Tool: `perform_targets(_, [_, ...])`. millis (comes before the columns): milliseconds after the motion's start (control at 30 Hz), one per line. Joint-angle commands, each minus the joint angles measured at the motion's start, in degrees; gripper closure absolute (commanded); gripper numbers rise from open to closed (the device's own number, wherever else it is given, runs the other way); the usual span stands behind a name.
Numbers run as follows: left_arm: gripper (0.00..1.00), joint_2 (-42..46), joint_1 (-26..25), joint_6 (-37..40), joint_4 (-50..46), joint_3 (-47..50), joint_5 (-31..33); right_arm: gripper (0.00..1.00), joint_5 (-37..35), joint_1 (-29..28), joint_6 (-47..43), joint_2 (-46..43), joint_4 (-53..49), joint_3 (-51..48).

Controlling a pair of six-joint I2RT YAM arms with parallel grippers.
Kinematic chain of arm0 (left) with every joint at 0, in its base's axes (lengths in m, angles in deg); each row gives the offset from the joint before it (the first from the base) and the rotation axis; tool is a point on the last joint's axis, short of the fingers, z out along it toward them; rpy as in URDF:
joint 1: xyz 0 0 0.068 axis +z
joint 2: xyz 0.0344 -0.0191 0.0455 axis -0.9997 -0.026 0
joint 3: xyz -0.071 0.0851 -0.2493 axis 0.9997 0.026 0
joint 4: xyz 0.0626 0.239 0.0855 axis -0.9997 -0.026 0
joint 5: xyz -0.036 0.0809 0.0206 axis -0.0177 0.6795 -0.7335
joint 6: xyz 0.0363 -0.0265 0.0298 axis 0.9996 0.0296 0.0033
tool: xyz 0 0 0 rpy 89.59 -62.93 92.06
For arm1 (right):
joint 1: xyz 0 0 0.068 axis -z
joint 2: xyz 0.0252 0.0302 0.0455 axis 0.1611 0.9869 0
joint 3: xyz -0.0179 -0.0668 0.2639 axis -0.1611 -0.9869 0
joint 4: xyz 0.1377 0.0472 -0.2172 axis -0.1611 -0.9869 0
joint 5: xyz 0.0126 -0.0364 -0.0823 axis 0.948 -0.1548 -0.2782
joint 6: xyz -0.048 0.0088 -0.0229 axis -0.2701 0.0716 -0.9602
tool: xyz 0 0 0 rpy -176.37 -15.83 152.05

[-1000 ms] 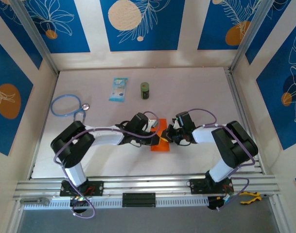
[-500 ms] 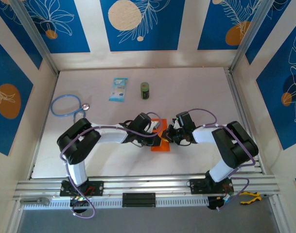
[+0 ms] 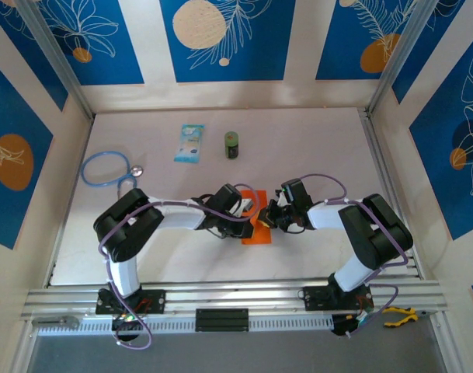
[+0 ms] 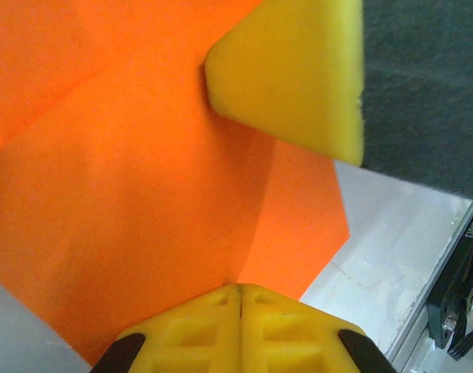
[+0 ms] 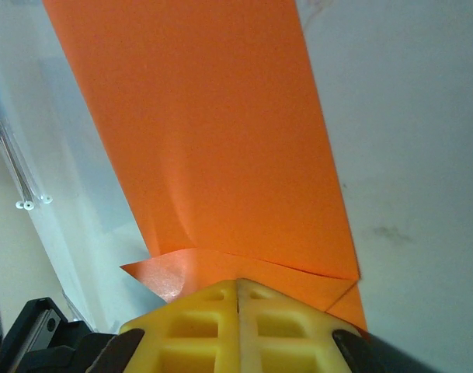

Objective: Fold a paper plane with a square sheet of paper (pick it up from the middle)
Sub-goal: Fold the triangle a second time at the center of the table.

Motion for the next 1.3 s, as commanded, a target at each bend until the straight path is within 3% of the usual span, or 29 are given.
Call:
perform_targets(0, [0.93,0.6,-0.5,0.3,-1.6,2.1,0.2,1.0,-2.2,0.3,-0.8,1.3,-5.8,-0.4])
perform_targets(500, [0.93,6.3,-1.0,0.0,-2.2,9.4,-1.3,1.0,-2.6,0.6,-1.0,1.3,-5.9,-0.7])
perform_targets(967, [0.92,14.2,0.2,1.4,-2.0,7.3,-0.8,1.0,-2.5,0.5,-0.7,0.5,-5.8,-0.9])
perform_targets(1267, [0.93,5.2,1.5,3.2,-5.2,-2.9,-0.3,1.0,-2.1,0.5,-0.6,1.0,-5.5,-0.7])
